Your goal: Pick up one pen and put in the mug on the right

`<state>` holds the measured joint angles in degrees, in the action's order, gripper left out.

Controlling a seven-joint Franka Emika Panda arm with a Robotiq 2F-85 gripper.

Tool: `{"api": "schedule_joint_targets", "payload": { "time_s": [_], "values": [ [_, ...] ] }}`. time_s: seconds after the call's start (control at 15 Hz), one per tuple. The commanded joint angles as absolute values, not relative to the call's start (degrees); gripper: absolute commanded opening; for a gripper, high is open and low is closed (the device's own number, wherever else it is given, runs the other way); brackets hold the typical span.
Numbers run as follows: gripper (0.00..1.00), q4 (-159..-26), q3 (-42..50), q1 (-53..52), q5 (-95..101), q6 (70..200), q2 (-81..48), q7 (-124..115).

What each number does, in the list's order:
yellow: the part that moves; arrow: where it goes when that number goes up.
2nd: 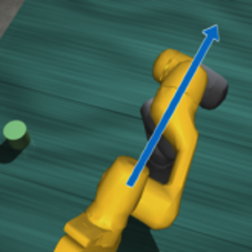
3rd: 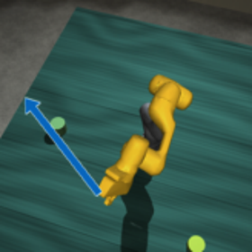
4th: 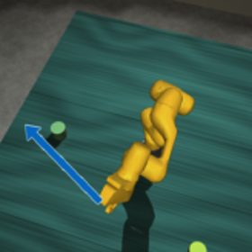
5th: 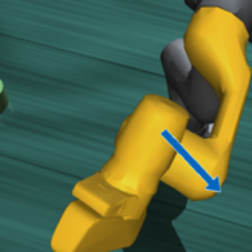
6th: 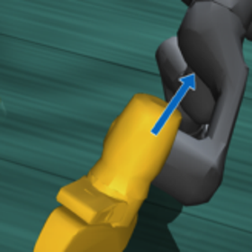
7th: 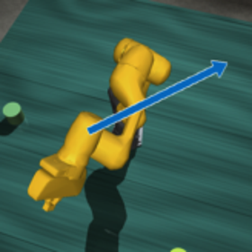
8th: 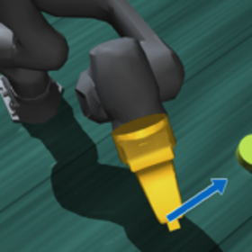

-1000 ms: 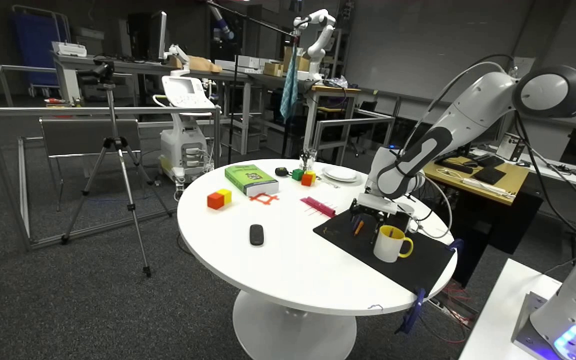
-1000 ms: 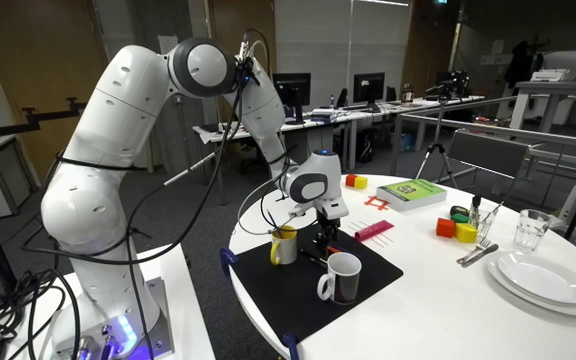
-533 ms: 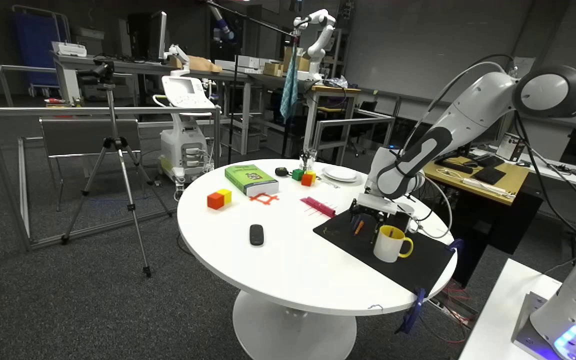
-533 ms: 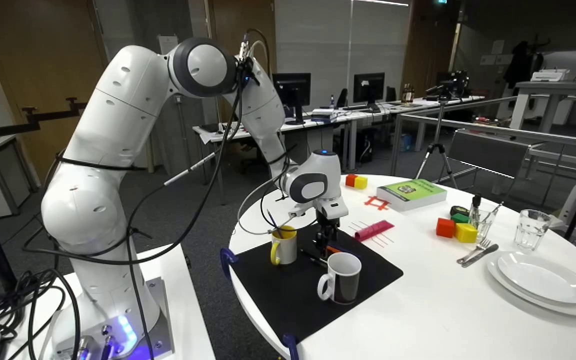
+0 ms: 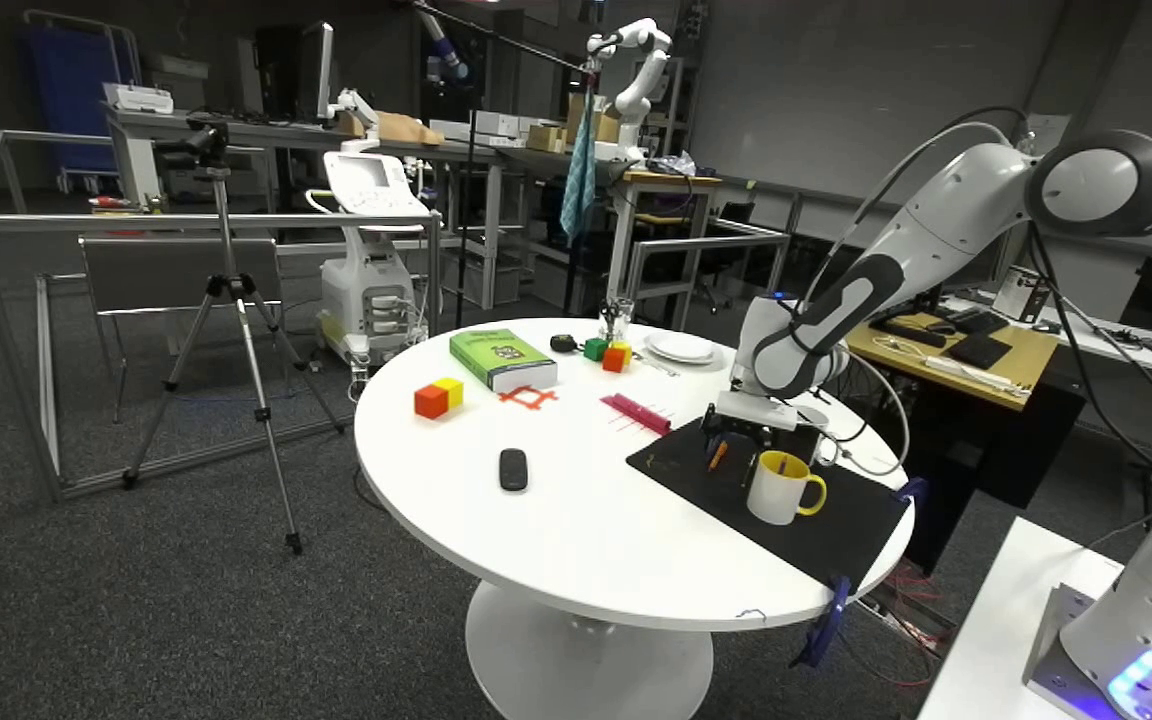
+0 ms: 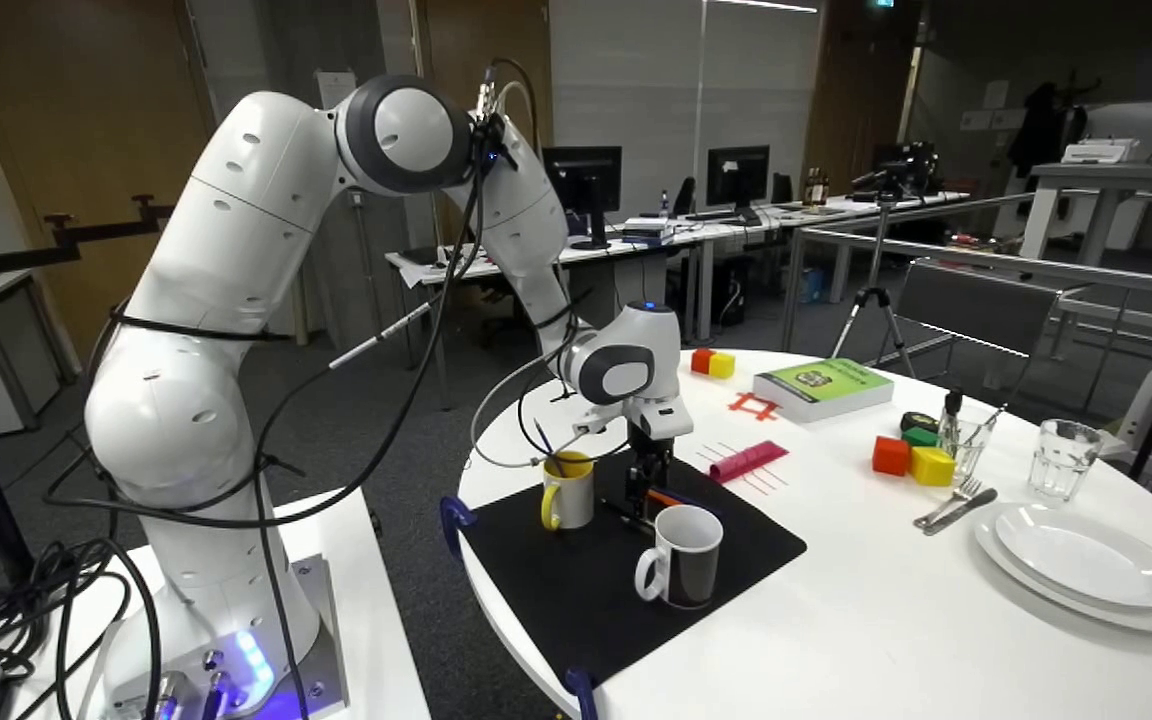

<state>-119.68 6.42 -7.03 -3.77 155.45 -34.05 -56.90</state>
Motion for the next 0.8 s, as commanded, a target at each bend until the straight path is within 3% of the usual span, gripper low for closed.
{"api": "schedule_joint_targets", "payload": {
  "time_s": [0.0, 0.73],
  "values": [
    [1.0, -118.9, 7.4, -8.1, -4.0, 153.6, -33.7, -56.0],
    [1.0, -119.3, 7.0, -7.8, -4.3, 153.3, -33.4, -55.6]
  ]
}}
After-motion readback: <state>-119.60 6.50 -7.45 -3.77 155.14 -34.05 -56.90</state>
